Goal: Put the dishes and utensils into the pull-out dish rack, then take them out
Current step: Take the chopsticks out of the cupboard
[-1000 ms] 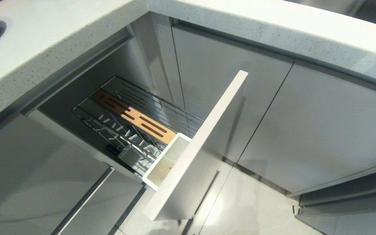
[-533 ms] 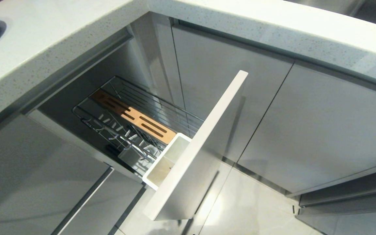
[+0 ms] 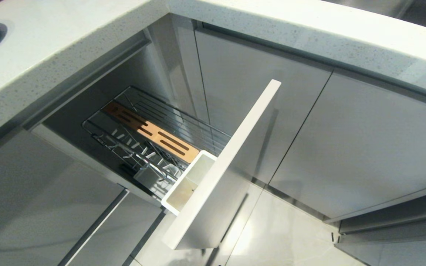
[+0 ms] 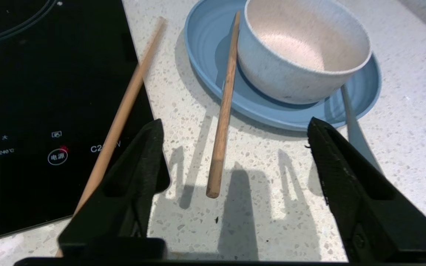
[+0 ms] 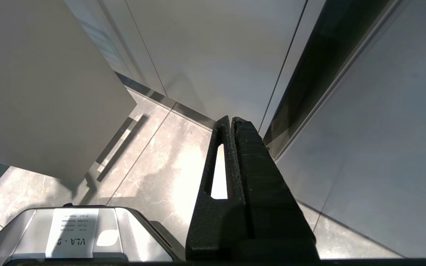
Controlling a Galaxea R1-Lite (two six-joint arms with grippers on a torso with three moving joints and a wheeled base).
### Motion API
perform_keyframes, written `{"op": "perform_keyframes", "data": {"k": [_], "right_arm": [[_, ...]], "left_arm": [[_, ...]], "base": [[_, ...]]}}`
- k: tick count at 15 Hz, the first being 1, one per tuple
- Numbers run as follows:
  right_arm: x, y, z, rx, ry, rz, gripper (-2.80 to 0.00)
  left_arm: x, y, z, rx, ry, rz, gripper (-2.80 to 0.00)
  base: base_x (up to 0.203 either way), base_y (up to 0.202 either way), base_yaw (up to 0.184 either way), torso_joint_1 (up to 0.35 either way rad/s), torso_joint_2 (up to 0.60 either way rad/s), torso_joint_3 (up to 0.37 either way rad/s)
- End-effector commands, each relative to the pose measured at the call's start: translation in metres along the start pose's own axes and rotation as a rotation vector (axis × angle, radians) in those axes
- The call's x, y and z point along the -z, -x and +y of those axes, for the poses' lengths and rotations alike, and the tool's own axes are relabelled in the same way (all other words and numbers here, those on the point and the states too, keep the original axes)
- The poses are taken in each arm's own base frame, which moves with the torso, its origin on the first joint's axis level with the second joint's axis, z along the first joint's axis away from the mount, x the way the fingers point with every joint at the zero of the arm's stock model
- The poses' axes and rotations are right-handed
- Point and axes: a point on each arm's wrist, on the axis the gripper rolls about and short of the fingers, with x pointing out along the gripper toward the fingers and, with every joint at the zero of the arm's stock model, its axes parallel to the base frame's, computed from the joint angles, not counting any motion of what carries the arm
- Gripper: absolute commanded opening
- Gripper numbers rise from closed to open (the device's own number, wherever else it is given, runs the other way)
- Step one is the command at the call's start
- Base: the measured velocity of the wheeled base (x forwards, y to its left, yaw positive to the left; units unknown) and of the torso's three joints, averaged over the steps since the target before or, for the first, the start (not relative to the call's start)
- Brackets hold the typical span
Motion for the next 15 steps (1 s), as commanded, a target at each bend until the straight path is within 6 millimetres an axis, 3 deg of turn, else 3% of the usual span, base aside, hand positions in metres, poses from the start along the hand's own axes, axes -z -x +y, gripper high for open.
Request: {"op": "perform_keyframes", "data": {"k": [1, 2, 3, 8, 13, 15], "right_arm": [[0.0, 0.0, 0.0, -0.001, 0.001, -0.003, -2.8], [0.0, 0.0, 0.0, 0.0, -0.001, -0.003, -2.8], [0.0, 0.0, 0.0, 0.0, 0.001, -0.003, -2.8], [0.0, 0.0, 0.0, 0.0, 0.0, -0.003, -2.8], [0.0, 0.0, 0.0, -0.001, 0.0, -0.003, -2.8], [0.0, 0.0, 0.0, 0.0, 0.0, -0.002, -2.8]], "left_arm": [[-0.004, 0.005, -0.001, 0.009, 0.003, -0.029, 0.0], [-0.005, 0.006, -0.002, 0.015, 0.001, -0.045, 0.0], [-0.007, 0.008, -0.003, 0.021, -0.002, -0.059, -2.8], [-0.036, 0.023, -0.014, 0.069, 0.006, -0.174, -2.8], [-0.104, 0.042, -0.041, 0.219, 0.125, -0.347, -2.8], [-0.127, 0.046, -0.05, 0.295, 0.249, -0.322, -2.8]], "base": [[0.0, 0.0, 0.0, 0.0, 0.0, 0.0], [0.0, 0.0, 0.0, 0.0, 0.0, 0.0], [0.0, 0.0, 0.0, 0.0, 0.0, 0.0], [0.0, 0.0, 0.0, 0.0, 0.0, 0.0], [0.0, 0.0, 0.0, 0.0, 0.0, 0.0], [0.0, 0.0, 0.0, 0.0, 0.0, 0.0]]}}
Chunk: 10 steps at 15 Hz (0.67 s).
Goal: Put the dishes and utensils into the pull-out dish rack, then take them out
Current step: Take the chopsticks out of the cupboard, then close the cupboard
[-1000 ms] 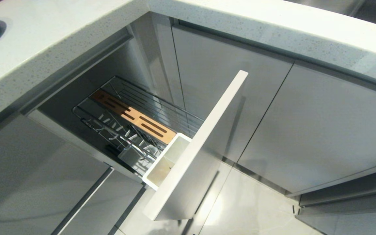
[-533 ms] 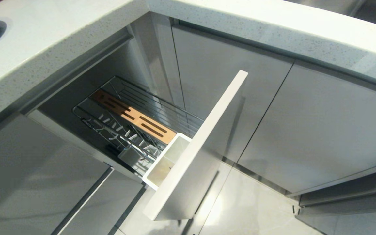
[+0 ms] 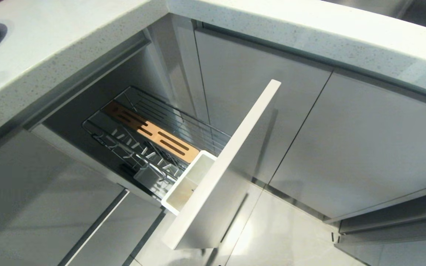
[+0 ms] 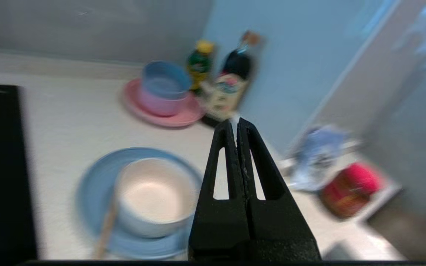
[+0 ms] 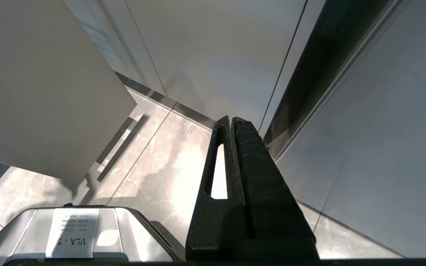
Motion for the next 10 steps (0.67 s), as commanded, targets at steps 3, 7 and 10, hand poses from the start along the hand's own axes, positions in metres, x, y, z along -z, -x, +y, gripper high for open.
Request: {"op": "perform_keyframes", "data": {"k": [3, 7, 10], "right_arm": [[0.0, 0.0, 0.0, -0.001, 0.001, -0.003, -2.8], [0.0, 0.0, 0.0, -0.001, -0.001, -0.003, -2.8], [0.0, 0.0, 0.0, 0.0, -0.001, -0.003, -2.8]], "left_arm": [[0.006, -0.042, -0.007, 0.077, 0.35, 0.242, -2.8], [0.042, -0.058, -0.015, 0.174, 0.465, 0.514, -2.8], [0.067, -0.062, -0.026, 0.251, 0.475, 0.664, -2.8]], "base": [[0.0, 0.0, 0.0, 0.0, 0.0, 0.0], [0.0, 0.0, 0.0, 0.0, 0.0, 0.0], [0.0, 0.0, 0.0, 0.0, 0.0, 0.0]]}}
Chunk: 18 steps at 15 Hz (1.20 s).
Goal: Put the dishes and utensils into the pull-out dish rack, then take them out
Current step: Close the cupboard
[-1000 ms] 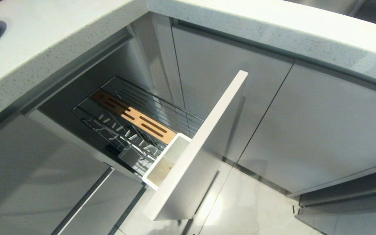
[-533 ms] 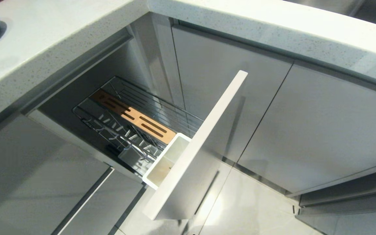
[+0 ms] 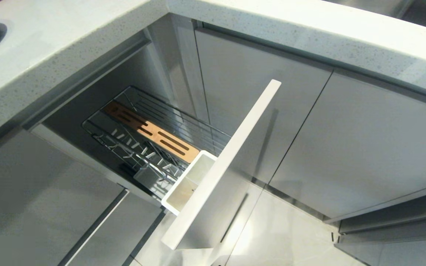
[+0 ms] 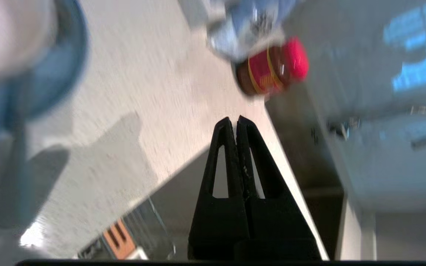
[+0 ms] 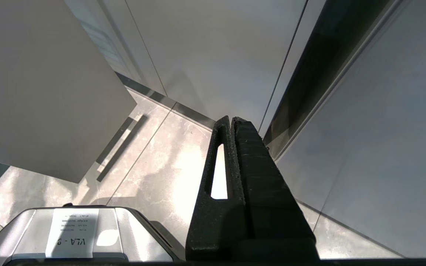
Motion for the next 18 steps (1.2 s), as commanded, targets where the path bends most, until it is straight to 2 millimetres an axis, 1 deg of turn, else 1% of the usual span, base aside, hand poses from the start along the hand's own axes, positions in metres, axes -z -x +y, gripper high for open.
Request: {"op": "perform_keyframes", "data": {"k": [1, 6, 11, 12, 14, 15, 18], "right_arm": [[0.0, 0.0, 0.0, -0.001, 0.0, -0.003, -2.8], [0.0, 0.0, 0.0, 0.0, 0.0, -0.003, -2.8], [0.0, 0.0, 0.0, -0.001, 0.001, -0.003, -2.8], [0.0, 0.0, 0.0, 0.001, -0.001, -0.003, -2.8], [0.0, 0.0, 0.0, -0.001, -0.001, -0.003, -2.8], [0.0, 0.0, 0.0, -0.001, 0.0, -0.003, -2.8], [0.0, 0.0, 0.0, -0.001, 0.0, -0.002, -2.8]], "left_arm": [[0.018, -0.016, 0.001, 0.038, 0.015, 0.132, -2.8], [0.049, -0.016, -0.008, 0.18, -0.007, 0.37, -2.8], [0.079, -0.013, -0.013, 0.277, -0.082, 0.541, -2.8], [0.088, -0.015, -0.013, 0.279, -0.1, 0.573, -2.8], [0.101, -0.015, -0.013, 0.303, -0.163, 0.624, -2.8], [0.11, -0.016, -0.013, 0.315, -0.187, 0.661, -2.8], [0.152, -0.026, -0.018, 0.324, -0.253, 0.801, -2.8]], "base": [[0.0, 0.0, 0.0, 0.0, 0.0, 0.0], [0.0, 0.0, 0.0, 0.0, 0.0, 0.0], [0.0, 0.0, 0.0, 0.0, 0.0, 0.0], [0.0, 0.0, 0.0, 0.0, 0.0, 0.0], [0.0, 0.0, 0.0, 0.0, 0.0, 0.0], [0.0, 0.0, 0.0, 0.0, 0.0, 0.0], [0.0, 0.0, 0.0, 0.0, 0.0, 0.0]]}}
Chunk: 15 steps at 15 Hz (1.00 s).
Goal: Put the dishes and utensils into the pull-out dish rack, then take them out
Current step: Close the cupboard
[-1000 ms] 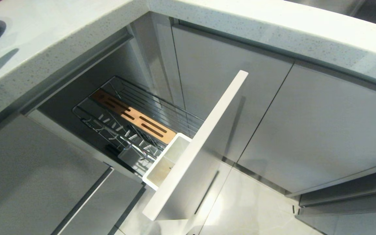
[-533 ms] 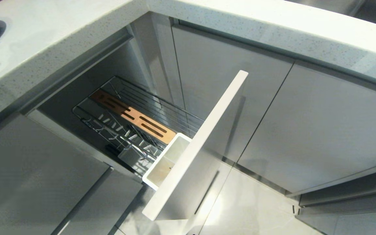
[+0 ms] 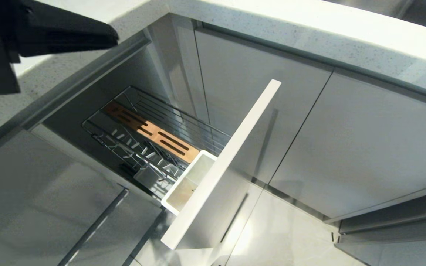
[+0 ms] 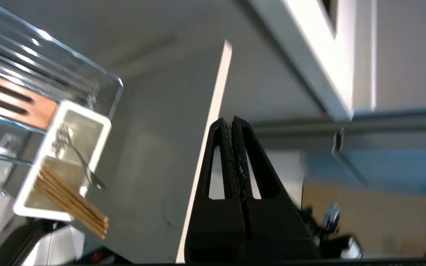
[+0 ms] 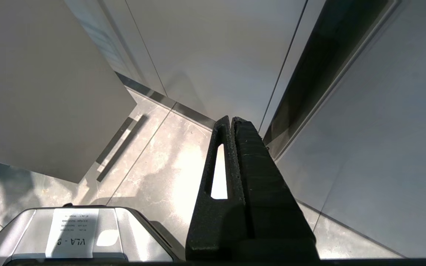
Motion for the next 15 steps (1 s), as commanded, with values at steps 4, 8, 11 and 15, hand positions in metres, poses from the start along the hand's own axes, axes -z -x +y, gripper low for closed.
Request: {"op": "perform_keyframes", "data": {"k": [4, 8, 11, 15], "right_arm": [[0.0, 0.0, 0.0, 0.0, 0.0, -0.003, -2.8], [0.0, 0.0, 0.0, 0.0, -0.001, -0.003, -2.8], [0.0, 0.0, 0.0, 0.0, 0.0, -0.003, -2.8], [0.0, 0.0, 0.0, 0.0, 0.0, -0.003, -2.8]], "left_arm": [[0.048, -0.059, -0.012, 0.014, -0.058, 0.256, -2.8], [0.075, -0.076, -0.022, 0.037, -0.109, 0.369, -2.8], [0.084, -0.083, -0.023, 0.027, -0.123, 0.409, -2.8], [0.095, -0.092, -0.022, -0.021, -0.147, 0.462, -2.8]], "base": [[0.0, 0.0, 0.0, 0.0, 0.0, 0.0], [0.0, 0.0, 0.0, 0.0, 0.0, 0.0], [0.0, 0.0, 0.0, 0.0, 0.0, 0.0], [0.0, 0.0, 0.0, 0.0, 0.0, 0.0]]}}
